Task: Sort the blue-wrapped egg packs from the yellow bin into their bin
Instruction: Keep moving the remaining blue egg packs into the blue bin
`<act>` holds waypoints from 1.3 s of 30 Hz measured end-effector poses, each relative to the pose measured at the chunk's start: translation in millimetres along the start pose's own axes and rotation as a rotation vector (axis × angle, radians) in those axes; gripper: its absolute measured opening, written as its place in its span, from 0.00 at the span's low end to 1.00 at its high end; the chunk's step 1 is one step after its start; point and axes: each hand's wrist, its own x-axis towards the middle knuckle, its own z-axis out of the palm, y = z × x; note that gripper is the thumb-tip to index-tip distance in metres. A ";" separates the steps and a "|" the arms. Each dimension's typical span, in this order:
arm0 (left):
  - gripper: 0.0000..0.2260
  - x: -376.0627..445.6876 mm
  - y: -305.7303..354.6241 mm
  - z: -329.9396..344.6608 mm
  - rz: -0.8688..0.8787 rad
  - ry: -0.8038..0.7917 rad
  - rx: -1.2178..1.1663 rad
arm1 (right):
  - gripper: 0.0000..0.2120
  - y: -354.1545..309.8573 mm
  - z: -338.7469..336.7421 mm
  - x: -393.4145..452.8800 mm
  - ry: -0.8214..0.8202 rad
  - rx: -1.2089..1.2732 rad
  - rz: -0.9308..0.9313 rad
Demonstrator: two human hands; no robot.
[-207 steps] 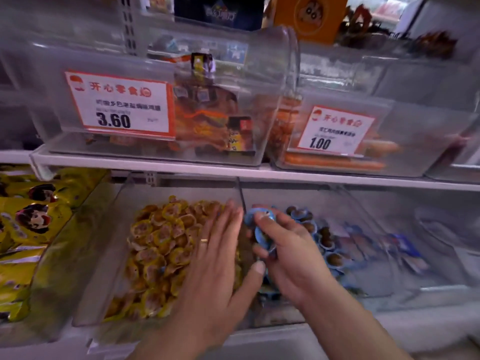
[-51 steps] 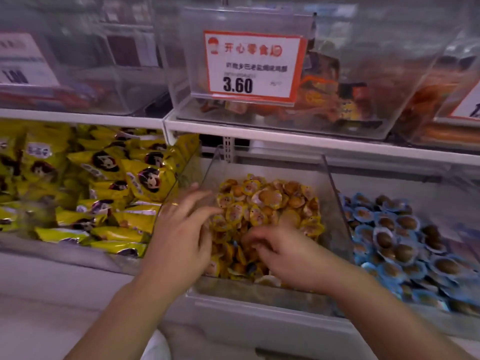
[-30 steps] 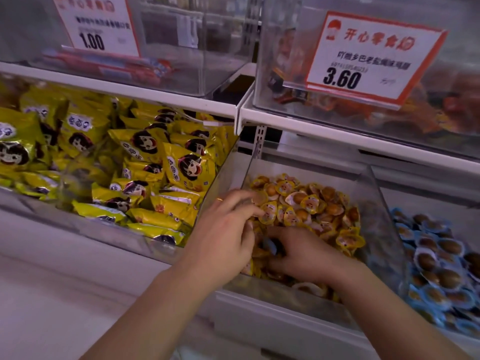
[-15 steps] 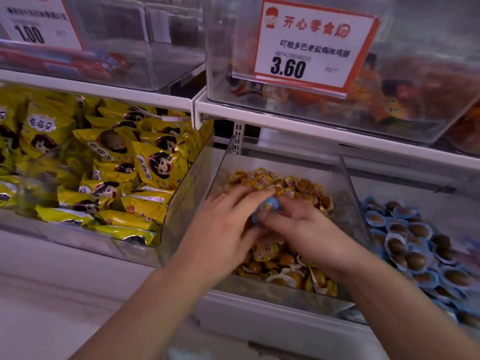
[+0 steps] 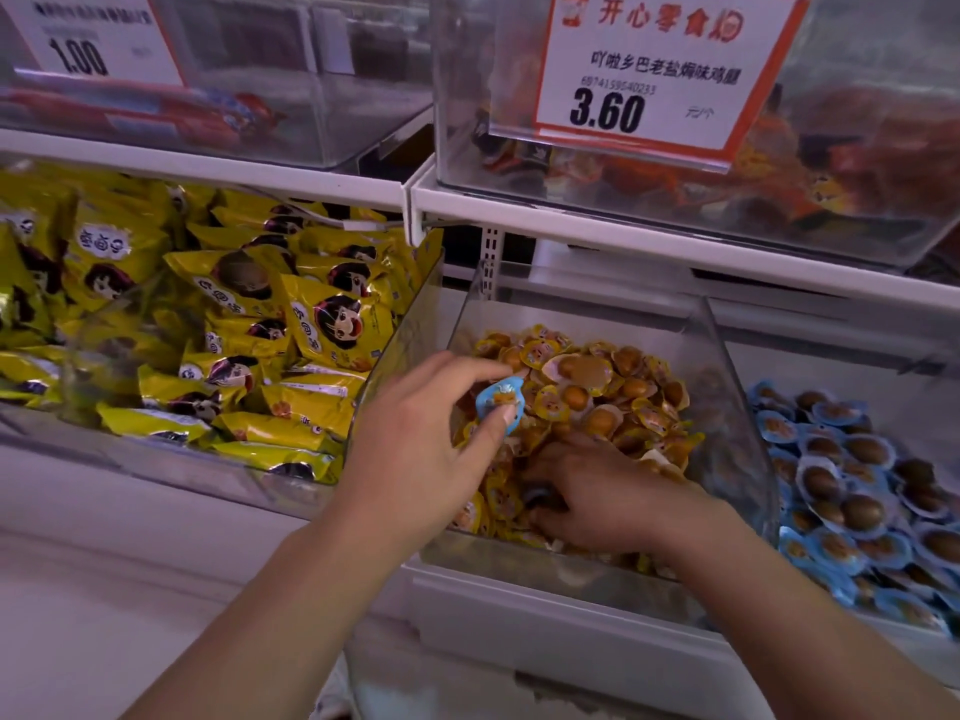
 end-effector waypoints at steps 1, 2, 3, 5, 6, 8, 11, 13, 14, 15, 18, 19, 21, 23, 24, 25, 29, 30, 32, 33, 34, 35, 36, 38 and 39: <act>0.12 -0.1 -0.7 -0.7 0.001 0.000 -0.008 | 0.20 1.9 0.7 1.7 -0.014 0.015 0.030; 0.11 -0.3 -1.2 -1.3 0.002 -0.003 -0.018 | 0.23 2.6 2.3 2.7 -0.040 0.027 0.062; 0.11 -0.7 -1.6 -2.1 0.001 -0.008 -0.026 | 0.25 2.7 4.7 3.3 -0.065 0.018 0.085; 0.11 -1.1 -1.9 -3.3 -0.006 -0.020 -0.042 | 0.26 1.9 9.3 4.7 -0.069 -0.045 0.075; 0.11 -1.0 -1.6 -4.0 -0.009 -0.025 -0.047 | 0.25 1.7 10.6 5.4 -0.055 -0.068 0.058; 0.11 -1.3 -1.0 -4.6 -0.008 -0.027 -0.050 | 0.22 1.0 10.9 6.6 -0.011 -0.106 0.036; 0.10 -1.2 1.9 -3.3 -0.001 -0.023 -0.053 | 0.13 -1.4 8.1 6.2 0.094 -0.151 0.033; 0.09 -0.6 3.6 -1.5 -0.003 -0.011 -0.053 | 0.08 -4.3 2.4 2.4 0.188 -0.107 0.053; 0.09 -0.3 4.4 -0.3 -0.010 -0.001 -0.059 | 0.06 -4.6 -1.7 -0.4 0.276 -0.050 0.059; 0.10 -0.1 5.6 1.1 -0.016 0.012 -0.071 | 0.06 -3.7 -6.9 -3.8 0.388 0.032 0.075; 0.10 0.0 11.3 6.8 -0.052 0.034 -0.122 | 0.07 0.4 -29.2 -18.0 0.728 0.507 0.204; 0.10 0.6 13.9 9.9 -0.096 0.032 -0.163 | 0.07 1.1 -37.1 -23.2 0.817 0.708 0.226; 0.09 2.8 20.8 17.2 -0.255 0.025 -0.293 | 0.09 0.7 -49.6 -34.5 0.866 1.063 0.186; 0.07 7.0 28.8 23.8 -0.479 0.007 -0.574 | 0.12 -4.4 -54.7 -42.7 0.767 1.325 0.091; 0.05 9.5 33.7 24.7 -0.604 -0.006 -0.798 | 0.11 -9.3 -54.5 -44.0 0.731 1.372 0.056; 0.05 11.3 38.2 23.9 -0.704 -0.027 -1.026 | 0.09 -14.3 -52.1 -43.2 0.735 1.352 0.052; 0.17 10.4 43.1 19.7 -0.676 -0.117 -1.148 | 0.10 -37.3 -38.7 -32.5 0.899 1.272 0.127; 0.17 8.9 42.3 19.1 -0.637 -0.129 -1.070 | 0.12 -42.0 -38.6 -30.2 0.893 1.265 0.136; 0.11 7.0 38.8 15.6 -0.577 -0.125 -0.968 | 0.19 -43.0 -44.8 -27.6 0.814 1.295 0.169; 0.09 6.4 35.8 11.4 -0.527 -0.099 -0.920 | 0.22 -40.0 -49.5 -27.6 0.724 1.331 0.194; 0.08 5.8 31.5 6.1 -0.455 -0.062 -0.858 | 0.23 -35.8 -52.7 -27.0 0.582 1.337 0.224; 0.07 5.0 27.1 -0.4 -0.379 -0.018 -0.802 | 0.24 -31.9 -53.8 -26.3 0.393 1.287 0.236; 0.07 4.6 23.2 -6.6 -0.316 0.032 -0.760 | 0.23 -29.4 -52.2 -25.2 0.173 1.178 0.233; 0.07 3.5 15.5 -15.2 -0.260 0.108 -0.679 | 0.22 -29.7 -40.8 -21.3 -0.181 0.928 0.179; 0.07 3.3 11.9 -16.7 -0.266 0.131 -0.641 | 0.22 -32.2 -34.2 -17.9 -0.266 0.840 0.150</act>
